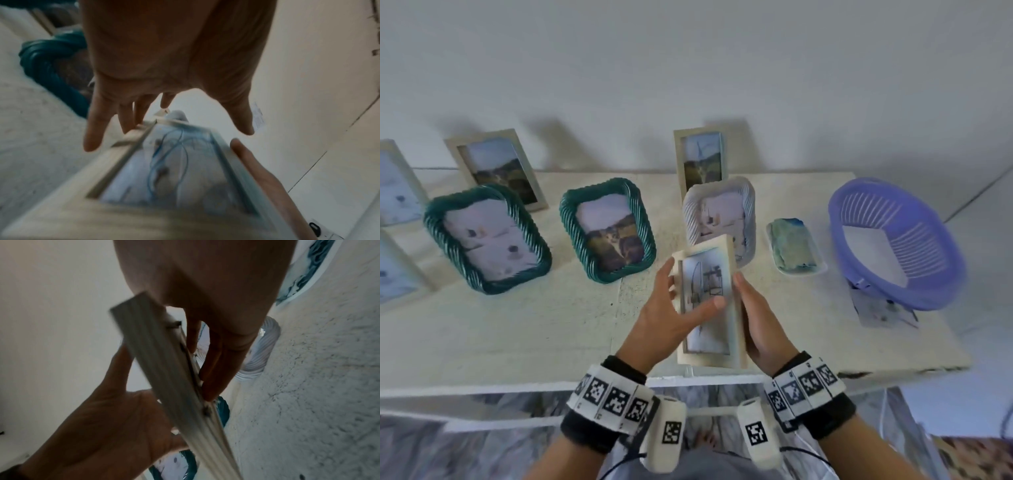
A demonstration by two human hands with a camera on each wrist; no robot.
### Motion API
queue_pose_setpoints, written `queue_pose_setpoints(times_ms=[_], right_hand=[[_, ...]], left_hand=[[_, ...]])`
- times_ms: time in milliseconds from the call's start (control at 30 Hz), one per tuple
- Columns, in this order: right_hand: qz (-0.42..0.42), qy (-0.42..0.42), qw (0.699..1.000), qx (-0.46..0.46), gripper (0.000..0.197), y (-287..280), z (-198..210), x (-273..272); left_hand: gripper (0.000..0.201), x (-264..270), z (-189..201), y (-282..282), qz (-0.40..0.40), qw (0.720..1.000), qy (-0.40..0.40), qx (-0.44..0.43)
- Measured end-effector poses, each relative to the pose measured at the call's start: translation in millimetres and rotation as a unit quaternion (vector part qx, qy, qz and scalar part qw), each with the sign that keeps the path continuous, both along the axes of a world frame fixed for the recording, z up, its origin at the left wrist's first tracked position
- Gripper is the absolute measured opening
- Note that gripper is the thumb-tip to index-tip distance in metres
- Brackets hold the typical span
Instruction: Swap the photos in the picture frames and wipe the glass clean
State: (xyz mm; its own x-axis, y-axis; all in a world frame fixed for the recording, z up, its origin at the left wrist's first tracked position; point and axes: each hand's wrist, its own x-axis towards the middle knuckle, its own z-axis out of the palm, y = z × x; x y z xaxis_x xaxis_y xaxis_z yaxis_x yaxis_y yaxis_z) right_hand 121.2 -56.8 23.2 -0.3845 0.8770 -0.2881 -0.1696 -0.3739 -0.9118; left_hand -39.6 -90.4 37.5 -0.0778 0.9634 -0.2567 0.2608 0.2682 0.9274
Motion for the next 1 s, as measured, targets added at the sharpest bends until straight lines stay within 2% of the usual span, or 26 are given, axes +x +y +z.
queue_pose_setpoints(times_ms=[100,200,333,400,467,567,633,700,800,900,1000], right_hand=[[0.014,0.01,1.0,-0.023,0.053,-3,-1,-3],[0.004,0.046,0.997,-0.063,0.059,-1,-3,-1],[-0.026,0.077,0.992,-0.094,0.057,3,-1,5],[-0.056,0.04,0.995,-0.068,0.054,5,-3,9],[-0.082,-0.027,0.996,-0.035,0.054,7,-6,14],[-0.086,-0.11,0.99,0.007,0.036,7,-11,21],[-0.067,-0.17,0.981,0.072,0.023,3,-17,26],[-0.047,-0.249,0.954,0.159,0.015,0,-26,31],[-0.018,-0.337,0.906,0.254,0.017,-4,-43,36],[-0.003,-0.385,0.869,0.312,0.013,-8,-62,37],[-0.013,-0.415,0.845,0.336,0.013,-11,-74,37]], left_hand=[[0.123,11,-5,1,0.003,1.0,-0.025,0.004],[0.12,11,-8,2,-0.014,0.999,-0.047,0.019],[0.104,5,-12,0,-0.006,0.993,-0.108,0.038],[0.09,-3,-14,0,0.017,0.989,-0.141,0.05],[0.066,-14,-14,-2,0.049,0.981,-0.173,0.071],[0.046,-28,-25,-6,0.091,0.969,-0.215,0.081],[0.042,-30,-37,-8,0.112,0.973,-0.192,0.069],[0.034,-28,-51,-9,0.135,0.979,-0.145,0.047],[0.02,-27,-79,-9,0.179,0.982,-0.064,0.014],[0.011,-21,-98,-11,0.202,0.979,-0.012,-0.001],[0.019,-10,-98,-14,0.172,0.979,0.106,0.028]])
